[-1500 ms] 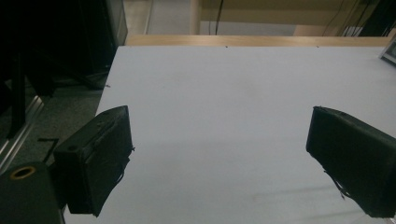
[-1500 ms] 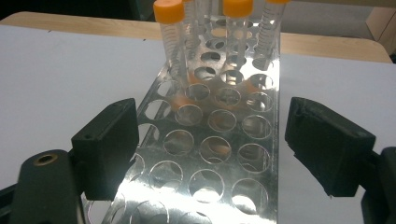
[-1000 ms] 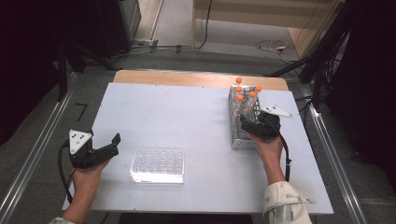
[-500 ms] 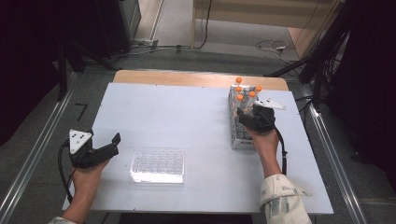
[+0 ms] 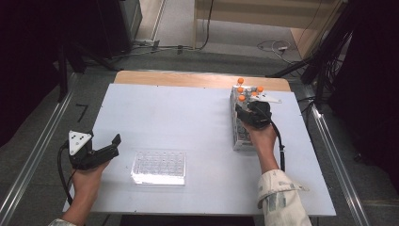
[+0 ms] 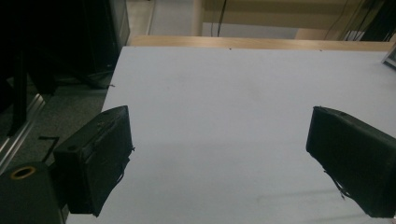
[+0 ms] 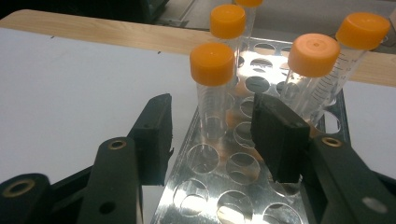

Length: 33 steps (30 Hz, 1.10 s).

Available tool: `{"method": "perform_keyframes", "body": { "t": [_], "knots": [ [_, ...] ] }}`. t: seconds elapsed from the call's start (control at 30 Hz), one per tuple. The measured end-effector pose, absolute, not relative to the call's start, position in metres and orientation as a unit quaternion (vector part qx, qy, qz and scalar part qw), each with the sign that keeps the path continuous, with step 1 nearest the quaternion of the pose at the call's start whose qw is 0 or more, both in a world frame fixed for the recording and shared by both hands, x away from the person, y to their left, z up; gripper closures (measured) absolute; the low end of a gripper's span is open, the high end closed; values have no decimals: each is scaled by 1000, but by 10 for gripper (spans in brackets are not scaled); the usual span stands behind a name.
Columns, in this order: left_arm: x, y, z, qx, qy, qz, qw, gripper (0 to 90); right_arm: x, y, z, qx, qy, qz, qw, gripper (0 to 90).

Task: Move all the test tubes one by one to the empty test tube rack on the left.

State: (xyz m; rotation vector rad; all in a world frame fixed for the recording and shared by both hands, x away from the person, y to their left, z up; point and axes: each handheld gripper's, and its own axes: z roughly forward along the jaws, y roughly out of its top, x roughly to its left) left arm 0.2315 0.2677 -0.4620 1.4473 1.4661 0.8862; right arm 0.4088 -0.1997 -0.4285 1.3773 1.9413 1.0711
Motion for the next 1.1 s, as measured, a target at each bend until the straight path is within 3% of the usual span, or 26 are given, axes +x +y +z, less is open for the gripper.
{"method": "perform_keyframes", "body": {
  "t": [0.27,1.1],
  "knots": [
    [232,268,-462,581,589,356,435,73,417,-197,-430,522,723,379,249,569],
    [232,269,-462,580,589,355,436,73,433,-188,-430,528,741,337,243,651]
  ]
}}
